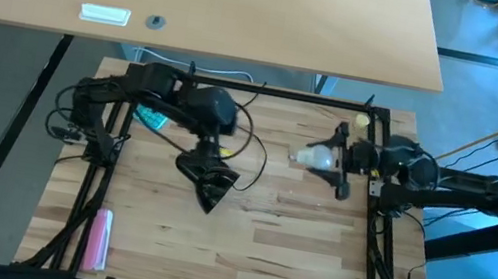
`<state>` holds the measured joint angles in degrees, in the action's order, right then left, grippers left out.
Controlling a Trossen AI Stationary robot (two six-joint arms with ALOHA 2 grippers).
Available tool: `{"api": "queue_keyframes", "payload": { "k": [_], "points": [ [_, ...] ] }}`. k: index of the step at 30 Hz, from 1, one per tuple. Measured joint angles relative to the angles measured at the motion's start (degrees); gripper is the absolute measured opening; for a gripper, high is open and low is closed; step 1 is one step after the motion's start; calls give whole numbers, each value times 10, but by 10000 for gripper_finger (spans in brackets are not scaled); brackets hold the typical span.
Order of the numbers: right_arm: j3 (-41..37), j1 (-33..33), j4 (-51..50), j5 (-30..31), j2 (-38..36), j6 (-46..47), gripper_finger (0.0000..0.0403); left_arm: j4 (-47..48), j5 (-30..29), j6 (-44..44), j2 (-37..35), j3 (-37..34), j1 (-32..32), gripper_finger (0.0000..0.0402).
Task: Screw lightbulb
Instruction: Insert the lightbulb into the black lamp
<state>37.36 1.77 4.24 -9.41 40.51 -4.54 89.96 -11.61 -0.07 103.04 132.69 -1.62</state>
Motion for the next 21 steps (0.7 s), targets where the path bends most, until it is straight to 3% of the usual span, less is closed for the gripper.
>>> {"api": "queue_keyframes", "payload": {
  "k": [6,13,21],
  "points": [
    [13,-75,-54,33,-15,55,269,-3,56,-31,-48,-9,-43,260],
    [14,-139,-51,87,-3,72,269,0,22,-86,-65,-10,-109,260],
    [14,-177,-39,137,41,88,269,0,13,-124,-69,-70,-155,260]
  ]
}}
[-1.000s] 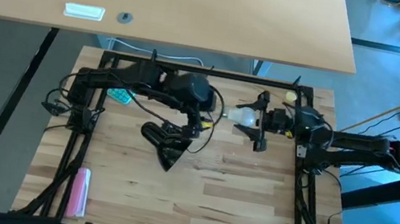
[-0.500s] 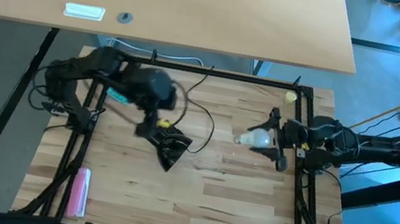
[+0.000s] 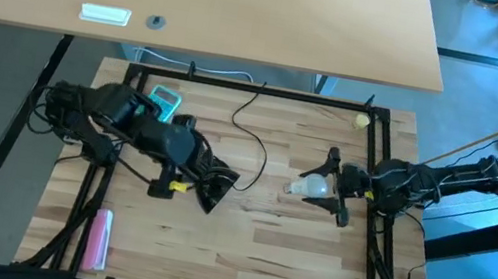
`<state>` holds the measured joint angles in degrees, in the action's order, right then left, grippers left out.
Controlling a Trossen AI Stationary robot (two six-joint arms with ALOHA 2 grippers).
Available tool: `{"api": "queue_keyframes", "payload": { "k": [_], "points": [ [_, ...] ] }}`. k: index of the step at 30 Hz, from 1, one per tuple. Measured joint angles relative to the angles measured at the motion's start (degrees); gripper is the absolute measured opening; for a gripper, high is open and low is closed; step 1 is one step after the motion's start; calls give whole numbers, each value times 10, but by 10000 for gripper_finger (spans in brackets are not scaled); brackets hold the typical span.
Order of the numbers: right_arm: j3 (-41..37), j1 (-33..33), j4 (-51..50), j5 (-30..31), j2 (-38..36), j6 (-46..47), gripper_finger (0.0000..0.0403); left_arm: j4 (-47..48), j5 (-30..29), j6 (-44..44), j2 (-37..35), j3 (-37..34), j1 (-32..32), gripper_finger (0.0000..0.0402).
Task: Screw lightbulb
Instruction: Insert the lightbulb into the black lamp
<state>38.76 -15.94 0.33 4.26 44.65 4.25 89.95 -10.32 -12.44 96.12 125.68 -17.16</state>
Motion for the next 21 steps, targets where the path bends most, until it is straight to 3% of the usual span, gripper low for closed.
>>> {"api": "queue_keyframes", "payload": {
  "k": [6,14,21],
  "points": [
    [0,-3,42,18,28,14,269,-13,57,53,0,-37,9,261],
    [0,-2,68,43,33,14,269,-35,57,133,0,-42,23,261],
    [0,-2,72,58,34,7,269,-127,45,159,0,-42,22,261]
  ]
}}
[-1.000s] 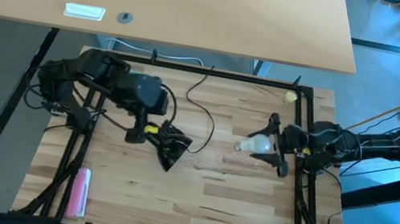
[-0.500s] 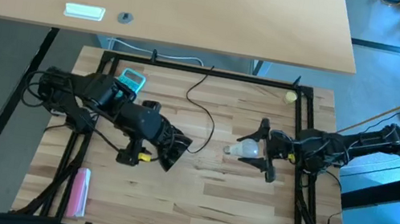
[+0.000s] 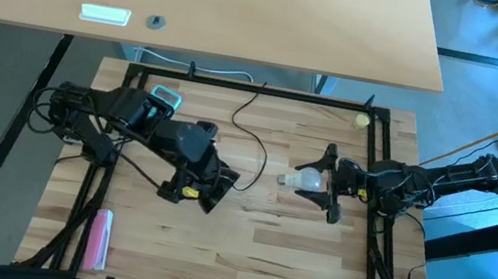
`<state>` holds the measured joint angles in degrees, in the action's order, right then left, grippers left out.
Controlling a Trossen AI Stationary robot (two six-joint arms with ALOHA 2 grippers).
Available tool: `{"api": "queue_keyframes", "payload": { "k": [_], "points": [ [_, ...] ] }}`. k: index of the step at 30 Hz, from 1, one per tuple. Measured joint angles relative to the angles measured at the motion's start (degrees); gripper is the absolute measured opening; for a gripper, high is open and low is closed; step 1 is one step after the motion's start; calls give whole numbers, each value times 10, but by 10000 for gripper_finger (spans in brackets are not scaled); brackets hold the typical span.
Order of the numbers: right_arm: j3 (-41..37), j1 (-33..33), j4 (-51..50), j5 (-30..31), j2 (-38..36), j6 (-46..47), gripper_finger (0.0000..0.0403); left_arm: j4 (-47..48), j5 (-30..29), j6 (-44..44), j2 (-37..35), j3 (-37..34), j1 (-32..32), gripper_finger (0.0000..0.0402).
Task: Screw lightbulb
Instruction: Insert the lightbulb into the black lamp
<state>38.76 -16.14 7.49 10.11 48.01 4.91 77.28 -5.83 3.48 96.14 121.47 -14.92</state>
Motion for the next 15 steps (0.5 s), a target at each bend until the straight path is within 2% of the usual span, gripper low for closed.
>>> {"api": "queue_keyframes", "payload": {
  "k": [4,9,12,15],
  "points": [
    [0,0,0,0,0,-2,269,-23,-1,28,0,0,-1,261],
    [0,0,0,0,0,-7,269,-33,-1,15,0,0,0,265],
    [0,0,0,0,0,-7,269,-23,-1,-1,0,0,0,292],
    [0,0,0,-1,0,-7,269,-7,-1,11,0,0,-1,337]
  ]
}}
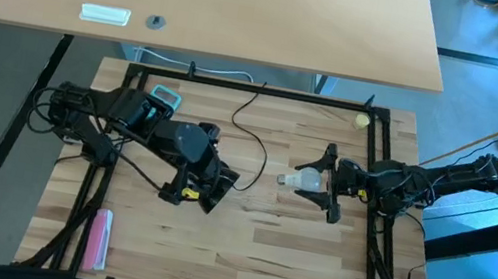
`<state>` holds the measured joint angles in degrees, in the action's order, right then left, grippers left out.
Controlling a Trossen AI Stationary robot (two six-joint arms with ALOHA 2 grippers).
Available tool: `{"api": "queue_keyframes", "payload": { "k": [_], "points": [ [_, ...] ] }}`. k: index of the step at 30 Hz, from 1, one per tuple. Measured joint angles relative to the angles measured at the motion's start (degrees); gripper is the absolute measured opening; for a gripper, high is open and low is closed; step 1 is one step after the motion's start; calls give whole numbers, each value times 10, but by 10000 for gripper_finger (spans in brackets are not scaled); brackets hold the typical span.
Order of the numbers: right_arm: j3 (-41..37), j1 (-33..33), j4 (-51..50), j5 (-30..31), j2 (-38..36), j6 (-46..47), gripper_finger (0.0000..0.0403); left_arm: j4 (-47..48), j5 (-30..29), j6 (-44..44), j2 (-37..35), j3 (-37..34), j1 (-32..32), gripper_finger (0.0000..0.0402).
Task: Screw lightbulb
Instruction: Insert the lightbulb into the black lamp
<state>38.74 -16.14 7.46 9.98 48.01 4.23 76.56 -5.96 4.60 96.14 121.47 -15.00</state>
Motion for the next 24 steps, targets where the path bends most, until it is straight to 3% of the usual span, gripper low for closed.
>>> {"api": "queue_keyframes", "payload": {
  "k": [4,16,20,24],
  "points": [
    [0,0,0,0,0,0,269,7,-12,0,0,0,0,392],
    [0,0,0,2,0,0,269,35,-5,-31,-1,0,-16,374],
    [0,0,0,4,0,7,269,128,-58,-37,1,-3,-18,374],
    [0,0,-1,6,0,14,269,130,-89,-39,-10,-37,-23,374]
  ]
}}
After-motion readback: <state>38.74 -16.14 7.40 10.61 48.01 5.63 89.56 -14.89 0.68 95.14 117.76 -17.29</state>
